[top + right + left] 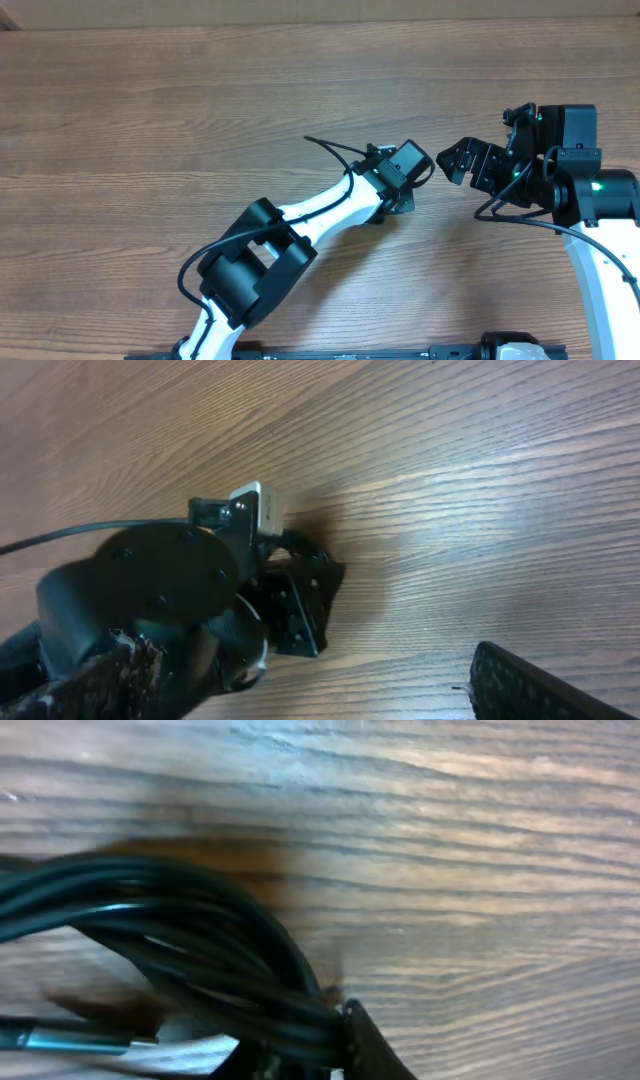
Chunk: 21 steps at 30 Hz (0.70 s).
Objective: Untangle cables
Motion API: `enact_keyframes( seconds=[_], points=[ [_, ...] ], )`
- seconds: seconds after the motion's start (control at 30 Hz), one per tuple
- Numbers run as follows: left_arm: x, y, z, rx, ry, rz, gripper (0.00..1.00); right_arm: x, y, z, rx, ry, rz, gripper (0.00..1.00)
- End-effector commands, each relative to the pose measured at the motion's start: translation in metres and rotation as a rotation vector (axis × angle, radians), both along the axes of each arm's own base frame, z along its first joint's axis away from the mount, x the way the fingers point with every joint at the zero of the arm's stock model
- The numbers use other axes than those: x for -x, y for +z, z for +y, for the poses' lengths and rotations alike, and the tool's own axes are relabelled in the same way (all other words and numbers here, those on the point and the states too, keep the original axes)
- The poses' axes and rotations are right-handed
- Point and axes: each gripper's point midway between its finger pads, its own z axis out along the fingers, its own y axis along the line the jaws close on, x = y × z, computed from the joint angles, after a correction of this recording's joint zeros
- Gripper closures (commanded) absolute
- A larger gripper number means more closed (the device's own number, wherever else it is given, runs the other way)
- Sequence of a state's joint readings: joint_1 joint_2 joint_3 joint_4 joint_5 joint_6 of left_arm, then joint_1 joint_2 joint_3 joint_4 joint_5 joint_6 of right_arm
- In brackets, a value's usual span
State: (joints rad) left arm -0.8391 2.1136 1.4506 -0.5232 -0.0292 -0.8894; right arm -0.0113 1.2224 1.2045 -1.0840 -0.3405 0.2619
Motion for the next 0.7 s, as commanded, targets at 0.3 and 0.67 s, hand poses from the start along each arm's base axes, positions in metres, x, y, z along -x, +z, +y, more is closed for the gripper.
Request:
enact_keyframes(
  seconds=[0.3,0.67],
  points=[
    [-0.028,0.119,0.052,0.184,-0.396,-0.127,0.96,-0.013,-0.005,0.001,-0.015,-0.019,0.020,0.03],
    [-0.016,0.180,0.084,0.417,-0.488,-0.130,0.96,-0.015,-0.003,0.012,-0.070,0.013,0.017,0.03]
  ],
)
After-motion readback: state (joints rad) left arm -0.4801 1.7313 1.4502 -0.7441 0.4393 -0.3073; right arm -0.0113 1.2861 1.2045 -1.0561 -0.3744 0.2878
